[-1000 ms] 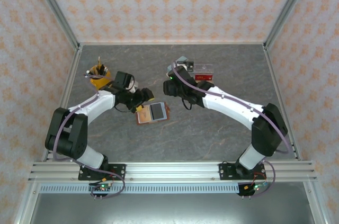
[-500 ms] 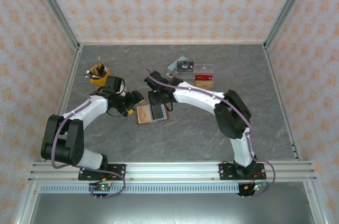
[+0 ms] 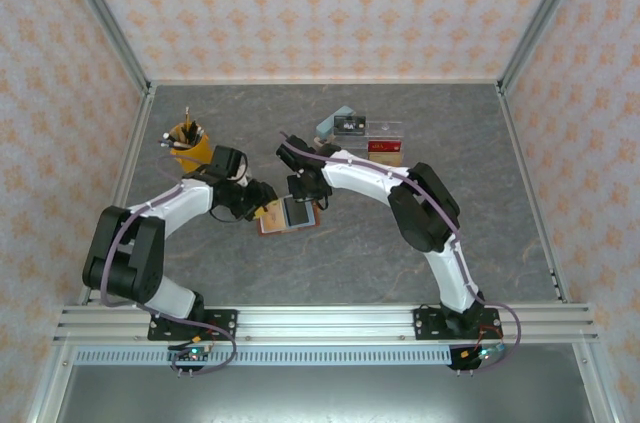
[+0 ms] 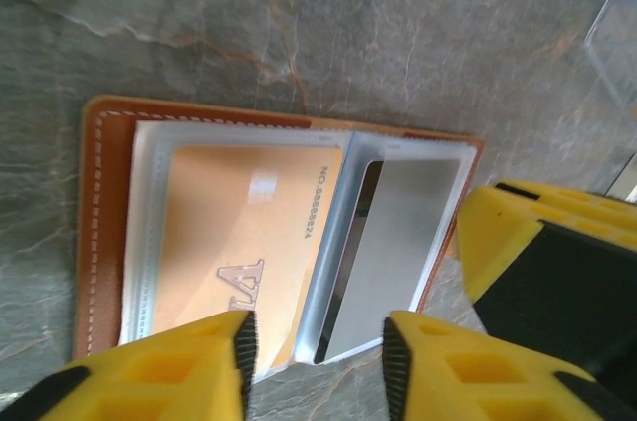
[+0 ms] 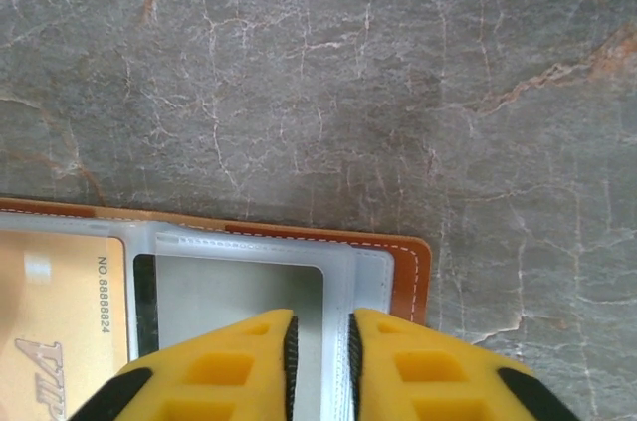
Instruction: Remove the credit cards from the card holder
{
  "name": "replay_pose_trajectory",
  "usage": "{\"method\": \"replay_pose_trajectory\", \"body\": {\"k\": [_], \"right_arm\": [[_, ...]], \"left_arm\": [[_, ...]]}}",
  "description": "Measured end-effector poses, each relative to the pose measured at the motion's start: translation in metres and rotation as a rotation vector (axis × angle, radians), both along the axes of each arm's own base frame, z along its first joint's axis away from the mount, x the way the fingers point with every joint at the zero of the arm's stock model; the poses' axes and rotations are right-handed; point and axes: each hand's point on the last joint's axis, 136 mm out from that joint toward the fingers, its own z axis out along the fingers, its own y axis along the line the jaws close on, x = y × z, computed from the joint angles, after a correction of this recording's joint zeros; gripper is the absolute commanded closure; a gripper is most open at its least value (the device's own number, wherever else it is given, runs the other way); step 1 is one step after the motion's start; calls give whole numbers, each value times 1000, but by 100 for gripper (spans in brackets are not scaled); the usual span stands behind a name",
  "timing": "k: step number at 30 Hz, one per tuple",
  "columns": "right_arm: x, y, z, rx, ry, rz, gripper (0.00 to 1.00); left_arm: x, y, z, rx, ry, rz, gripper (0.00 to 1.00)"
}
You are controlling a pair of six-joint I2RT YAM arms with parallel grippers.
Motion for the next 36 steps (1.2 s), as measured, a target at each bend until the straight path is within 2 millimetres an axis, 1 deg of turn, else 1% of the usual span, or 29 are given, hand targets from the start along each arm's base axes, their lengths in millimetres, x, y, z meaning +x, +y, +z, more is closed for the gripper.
{"method": "replay_pose_trajectory", "body": {"k": [5, 11, 13, 22, 31, 36], "right_arm": [[-3, 2, -2, 9, 18, -1, 85], [-4, 0, -15, -6, 42, -5, 86], [-4, 0, -16, -4, 45, -4, 87], [-3, -1, -16, 9, 59, -17, 89], [-3, -1, -16, 27, 80, -29, 89], [-3, -1, -16, 35, 89, -31, 89]], "left_arm": [[-1, -10, -8, -15, 15, -30, 70], [2, -20, -7, -31, 3, -56, 75], [3, -22, -8, -32, 0, -62, 76], [5, -23, -13, -26, -6, -80, 76], [14, -29, -5, -54, -79, -125, 77], [14, -29, -11, -46, -81, -141, 77]]}}
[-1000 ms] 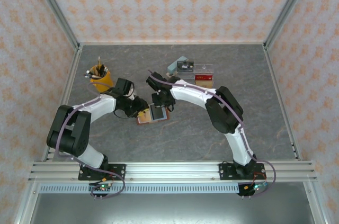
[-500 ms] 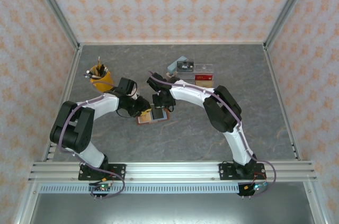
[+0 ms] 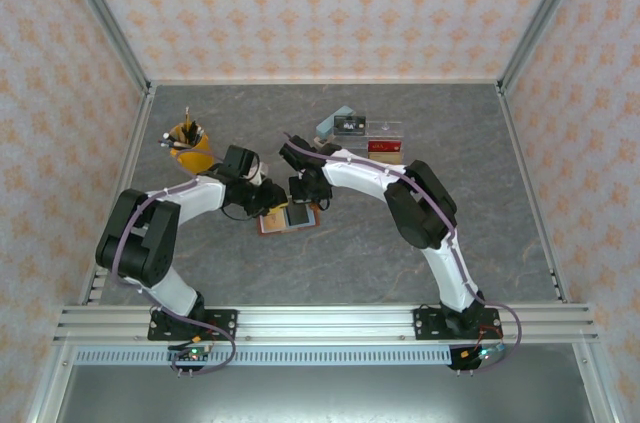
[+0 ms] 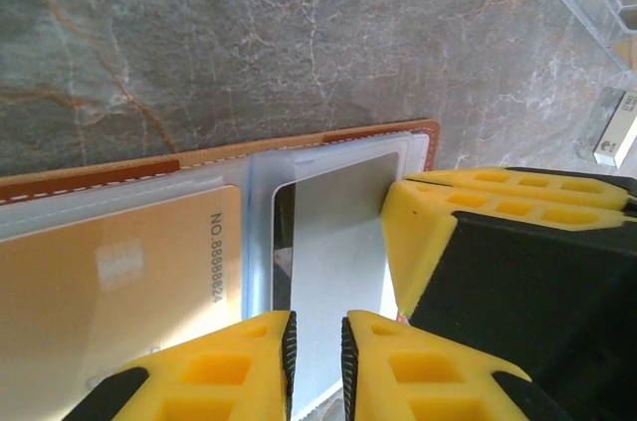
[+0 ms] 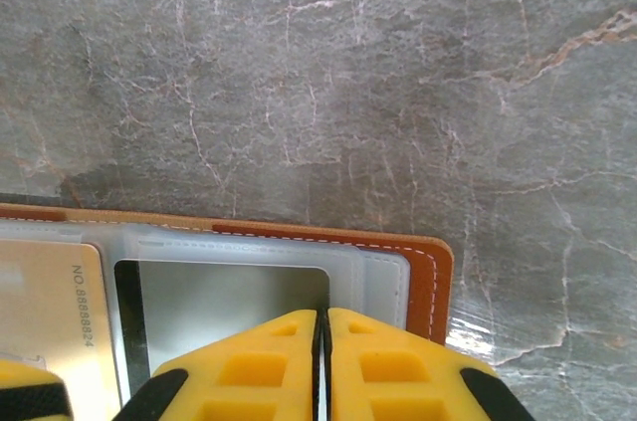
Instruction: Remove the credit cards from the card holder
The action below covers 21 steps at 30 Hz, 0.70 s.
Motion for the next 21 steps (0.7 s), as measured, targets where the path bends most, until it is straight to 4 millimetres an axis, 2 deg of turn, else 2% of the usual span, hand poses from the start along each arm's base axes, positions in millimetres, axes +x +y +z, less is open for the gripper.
{"method": "replay_pose_trajectory", "body": {"k": [8, 21], "right_arm": [[-1, 1, -1, 3, 5, 2, 89], [-1, 0, -1, 6, 10, -3, 90]], "left_arm": [[-3, 0, -15, 10, 26, -15, 78], [-1, -5, -19, -17, 15, -45, 83]]}}
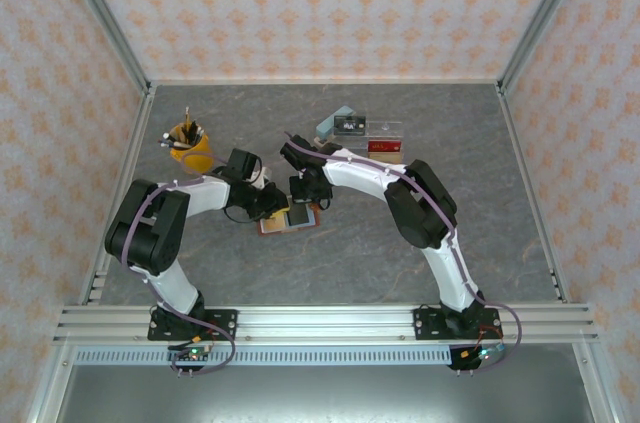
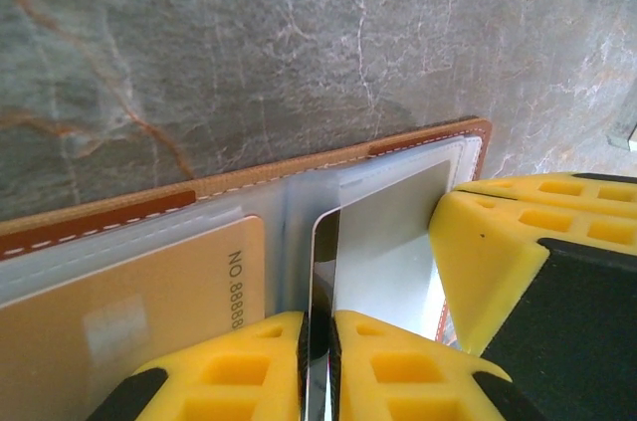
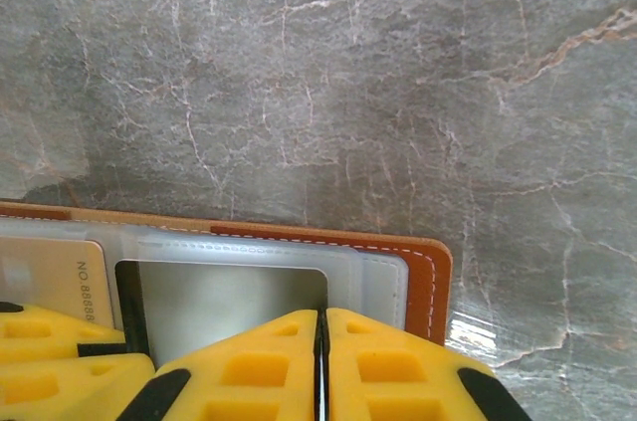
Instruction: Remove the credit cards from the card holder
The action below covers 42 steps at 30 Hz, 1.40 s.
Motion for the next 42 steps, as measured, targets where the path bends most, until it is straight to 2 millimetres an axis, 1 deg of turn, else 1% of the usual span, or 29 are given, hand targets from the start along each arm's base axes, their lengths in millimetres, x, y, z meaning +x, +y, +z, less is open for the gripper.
{"method": "replay_pose_trajectory", "body": {"k": [7, 16, 25, 32, 42], "right_arm": [[0, 0, 0, 0, 1, -4, 90], [2, -1, 0, 2, 4, -19, 90], [2, 0, 0, 11, 4, -29, 90], [2, 0, -1, 13, 6, -38, 90], [3, -1, -2, 14, 7, -45, 90]], "left_arm": [[0, 0, -1, -3, -8, -9, 84], [-1, -1, -1, -10, -57, -33, 90], [-4, 1, 15, -16, -141, -54, 100], [-5, 4, 14, 5, -143, -43, 100], [-13, 19, 25, 88, -92, -8, 100]]}}
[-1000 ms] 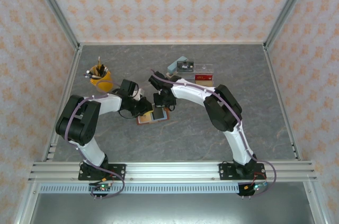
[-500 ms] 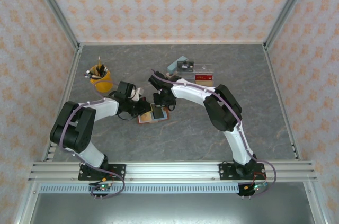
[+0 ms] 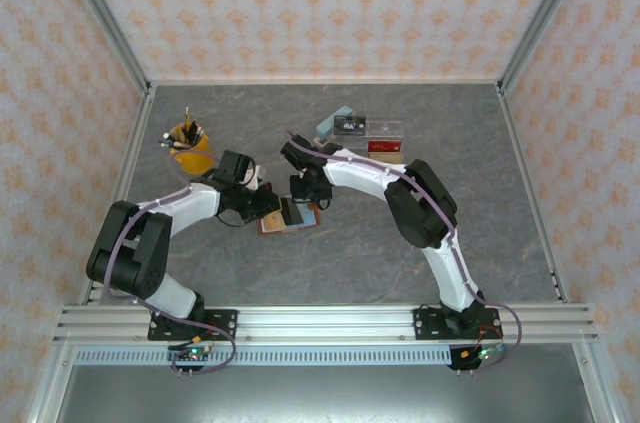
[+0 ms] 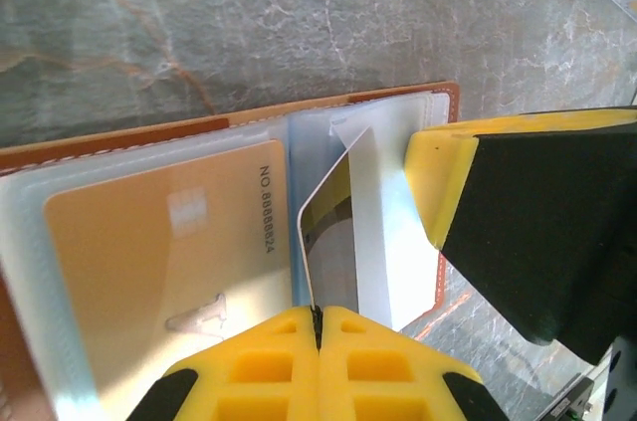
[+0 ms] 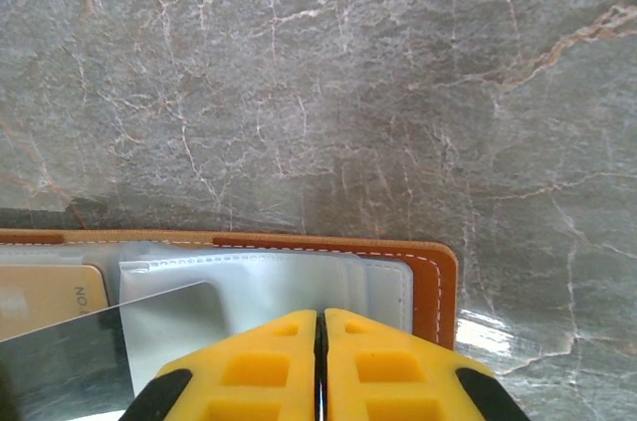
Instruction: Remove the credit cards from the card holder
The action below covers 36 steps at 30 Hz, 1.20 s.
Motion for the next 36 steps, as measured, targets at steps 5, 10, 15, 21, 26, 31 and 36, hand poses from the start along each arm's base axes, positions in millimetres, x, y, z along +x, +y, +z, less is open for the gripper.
{"method": "replay_pose_trajectory", "body": {"k": [5, 10, 15, 21, 26, 31, 36], "right_arm": [[0, 1, 1, 16, -12, -3, 89], [2, 2, 4, 33, -27, -7, 85], [7, 2, 27, 80, -77, -13, 69], [22, 8, 107, 252, -251, -39, 50], [24, 7, 160, 471, -323, -54, 33], [24, 5, 165, 691, -267, -60, 22], [11, 16, 171, 833, -182, -21, 23]], "left_arm": [[-2, 18, 7, 91, 16, 16, 100], [-1, 37, 34, 146, -37, 44, 100], [2, 43, 78, 150, -160, 54, 100], [-1, 40, 123, 100, -308, 56, 100], [2, 28, 145, 1, -365, 45, 100], [6, 14, 165, -127, -384, 47, 100], [7, 3, 183, -245, -384, 47, 100]]}}
